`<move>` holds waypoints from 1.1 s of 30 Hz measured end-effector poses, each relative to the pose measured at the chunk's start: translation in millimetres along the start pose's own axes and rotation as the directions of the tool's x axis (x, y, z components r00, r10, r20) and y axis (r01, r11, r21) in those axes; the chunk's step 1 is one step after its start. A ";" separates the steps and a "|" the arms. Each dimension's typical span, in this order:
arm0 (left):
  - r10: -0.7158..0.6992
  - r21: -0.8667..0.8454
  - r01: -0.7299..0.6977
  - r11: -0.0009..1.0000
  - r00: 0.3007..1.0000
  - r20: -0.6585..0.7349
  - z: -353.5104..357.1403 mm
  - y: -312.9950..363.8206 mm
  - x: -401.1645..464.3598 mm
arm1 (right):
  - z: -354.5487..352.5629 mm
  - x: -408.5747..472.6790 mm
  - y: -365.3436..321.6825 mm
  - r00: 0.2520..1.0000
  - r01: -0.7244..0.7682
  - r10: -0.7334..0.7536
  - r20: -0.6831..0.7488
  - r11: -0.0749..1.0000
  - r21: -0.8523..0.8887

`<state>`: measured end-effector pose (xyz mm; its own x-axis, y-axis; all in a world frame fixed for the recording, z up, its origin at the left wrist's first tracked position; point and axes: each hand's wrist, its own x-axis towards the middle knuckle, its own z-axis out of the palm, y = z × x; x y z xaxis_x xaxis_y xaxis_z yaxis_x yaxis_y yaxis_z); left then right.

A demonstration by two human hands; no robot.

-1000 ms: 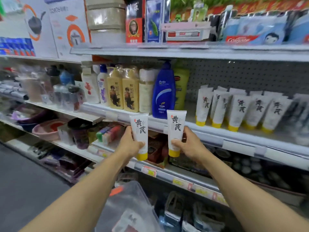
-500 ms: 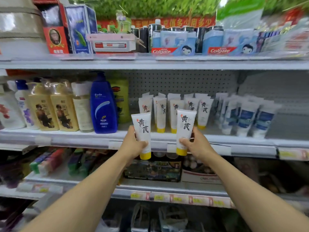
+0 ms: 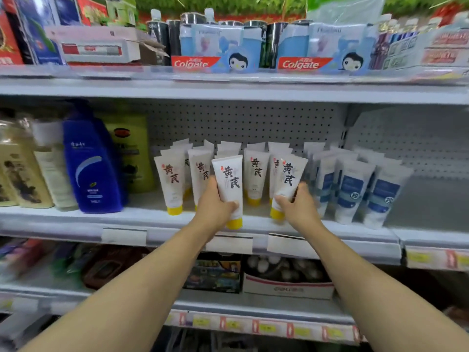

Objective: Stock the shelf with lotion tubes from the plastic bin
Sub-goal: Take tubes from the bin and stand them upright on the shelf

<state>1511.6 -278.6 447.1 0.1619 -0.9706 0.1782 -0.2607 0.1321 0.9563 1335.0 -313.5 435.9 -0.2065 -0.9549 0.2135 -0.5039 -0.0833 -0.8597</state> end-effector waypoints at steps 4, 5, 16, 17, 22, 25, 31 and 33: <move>0.013 0.037 -0.012 0.999 0.999 -0.030 21.6 2.8 8.2 | 5.3 10.4 8.4 1.000 0.004 -0.002 0.024 0.997 -0.083; 0.014 0.057 -0.011 0.998 0.999 -0.048 26.1 3.0 10.4 | 6.1 12.1 10.8 1.000 0.011 -0.008 0.029 0.994 -0.108; 0.046 0.264 0.013 0.964 0.975 -0.216 81.2 -5.1 37.3 | -1.3 20.1 23.6 0.995 0.053 -0.037 0.096 0.982 -0.179; 0.040 0.290 0.028 0.957 0.973 -0.227 84.9 -6.7 39.2 | -2.5 20.2 25.9 0.994 0.046 -0.028 0.104 0.984 -0.172; 0.066 0.395 0.046 0.918 0.962 -0.264 93.0 -7.2 44.6 | -11.1 17.4 36.6 0.986 0.056 -0.020 0.168 0.975 -0.214; 0.061 0.419 0.062 0.906 0.960 -0.274 94.5 -5.2 47.6 | -14.8 16.6 42.2 0.981 0.086 -0.042 0.190 0.969 -0.230; 0.051 0.473 0.079 0.877 0.966 -0.254 93.2 -3.6 47.9 | -24.1 8.4 46.7 0.974 0.137 -0.072 0.213 0.942 -0.308; 0.052 0.476 0.073 0.877 0.969 -0.244 90.4 -4.3 43.0 | -25.3 3.2 46.6 0.973 0.147 -0.077 0.219 0.934 -0.324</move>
<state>1433.6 -339.1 429.7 0.3751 -0.8842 0.2784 -0.6696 -0.0507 0.7410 1289.6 -313.2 408.2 0.0212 -0.9848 0.1724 -0.7732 -0.1255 -0.6216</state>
